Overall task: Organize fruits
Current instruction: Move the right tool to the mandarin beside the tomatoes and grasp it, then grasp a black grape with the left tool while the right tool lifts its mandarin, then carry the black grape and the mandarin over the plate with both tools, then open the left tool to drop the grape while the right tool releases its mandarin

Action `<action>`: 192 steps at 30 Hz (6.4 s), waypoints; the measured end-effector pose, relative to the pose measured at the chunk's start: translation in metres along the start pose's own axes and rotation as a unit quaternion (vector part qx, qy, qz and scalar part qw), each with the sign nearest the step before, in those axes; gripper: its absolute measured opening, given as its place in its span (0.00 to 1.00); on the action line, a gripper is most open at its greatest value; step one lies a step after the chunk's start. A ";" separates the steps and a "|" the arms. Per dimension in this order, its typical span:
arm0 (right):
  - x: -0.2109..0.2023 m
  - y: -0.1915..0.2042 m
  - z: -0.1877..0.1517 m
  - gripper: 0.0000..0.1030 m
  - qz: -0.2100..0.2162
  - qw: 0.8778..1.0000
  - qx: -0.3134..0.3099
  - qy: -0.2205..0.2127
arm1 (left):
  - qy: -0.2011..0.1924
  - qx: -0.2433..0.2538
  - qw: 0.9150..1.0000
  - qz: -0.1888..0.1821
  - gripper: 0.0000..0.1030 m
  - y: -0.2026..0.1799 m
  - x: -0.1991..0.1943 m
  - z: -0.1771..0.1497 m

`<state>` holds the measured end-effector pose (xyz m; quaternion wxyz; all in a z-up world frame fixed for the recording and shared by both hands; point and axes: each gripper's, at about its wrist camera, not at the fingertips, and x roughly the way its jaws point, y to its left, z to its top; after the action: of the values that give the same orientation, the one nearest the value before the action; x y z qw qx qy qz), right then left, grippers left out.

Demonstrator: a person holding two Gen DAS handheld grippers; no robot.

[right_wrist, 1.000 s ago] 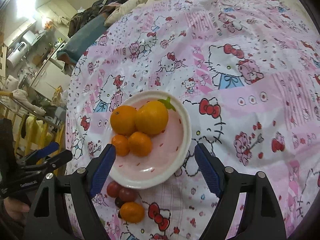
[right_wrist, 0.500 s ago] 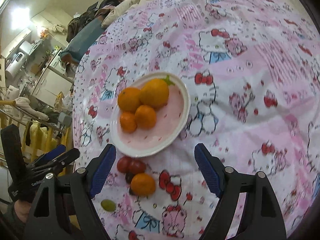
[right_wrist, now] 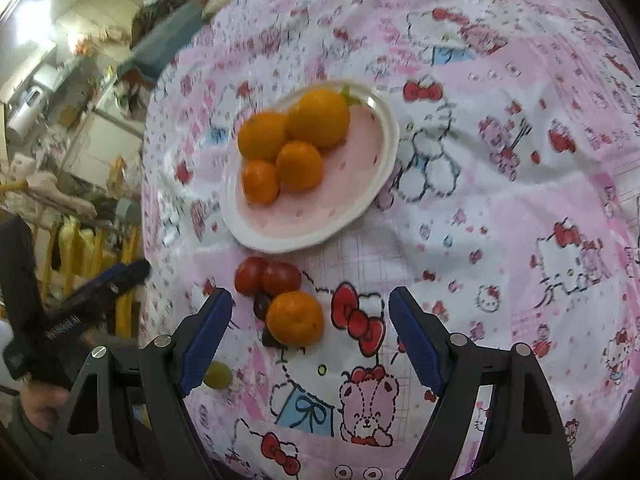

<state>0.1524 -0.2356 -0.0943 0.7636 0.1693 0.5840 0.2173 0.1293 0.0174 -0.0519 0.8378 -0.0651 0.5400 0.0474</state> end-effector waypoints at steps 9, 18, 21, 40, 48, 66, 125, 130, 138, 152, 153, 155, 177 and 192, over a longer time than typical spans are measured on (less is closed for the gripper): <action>0.034 0.018 -0.015 0.65 -0.001 0.996 -0.043 0.074 | 0.009 -0.010 1.000 -0.007 0.90 0.003 0.005 0.002; 0.065 0.016 -0.007 0.51 0.003 0.995 -0.028 0.095 | 0.011 0.001 1.000 -0.006 0.90 -0.008 0.007 0.002; 0.069 0.016 -0.006 0.44 -0.004 0.995 -0.029 0.094 | 0.011 0.004 1.000 -0.003 0.90 -0.009 0.008 0.001; 0.003 -0.018 0.006 0.43 0.003 1.000 0.028 -0.002 | 0.097 0.067 0.993 -0.015 0.82 -0.064 0.045 -0.031; -0.035 -0.058 0.013 0.43 -0.014 0.994 0.086 -0.060 | 0.147 0.118 0.982 -0.024 0.58 -0.112 0.074 -0.047; -0.040 -0.062 0.011 0.43 -0.011 0.994 0.085 -0.061 | 0.167 0.129 0.977 -0.021 0.18 -0.124 0.088 -0.050; 0.044 -0.023 0.114 0.43 0.008 1.000 -0.024 0.014 | 0.080 0.144 0.986 -0.016 0.19 -0.074 0.094 0.088; 0.051 -0.027 0.117 0.43 0.006 1.000 -0.019 0.021 | 0.083 0.141 0.986 -0.016 0.19 -0.073 0.096 0.089; 0.054 -0.027 0.117 0.44 0.002 1.000 -0.016 0.019 | 0.079 0.152 0.985 -0.006 0.20 -0.078 0.096 0.086; 0.052 -0.029 0.117 0.45 0.001 1.000 -0.017 0.017 | 0.073 0.150 0.986 -0.008 0.20 -0.080 0.092 0.086; 0.053 -0.028 0.117 0.45 0.001 1.000 -0.015 0.017 | 0.073 0.150 0.986 -0.009 0.20 -0.081 0.092 0.085; 0.052 -0.029 0.117 0.45 0.001 1.000 -0.013 0.015 | 0.072 0.151 0.986 -0.008 0.23 -0.081 0.091 0.085; 0.038 -0.033 0.122 0.64 0.008 1.000 -0.005 -0.008 | 0.047 0.147 0.988 -0.004 0.71 -0.077 0.078 0.083; -0.012 -0.021 0.101 0.64 -0.003 0.998 -0.005 -0.061 | 0.010 0.126 0.992 -0.004 0.71 -0.066 0.042 0.071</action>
<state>0.2501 -0.2607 -0.0687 0.7994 0.1766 0.5355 0.2071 0.2206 -0.0357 -0.0574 0.8342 0.0384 0.5495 -0.0248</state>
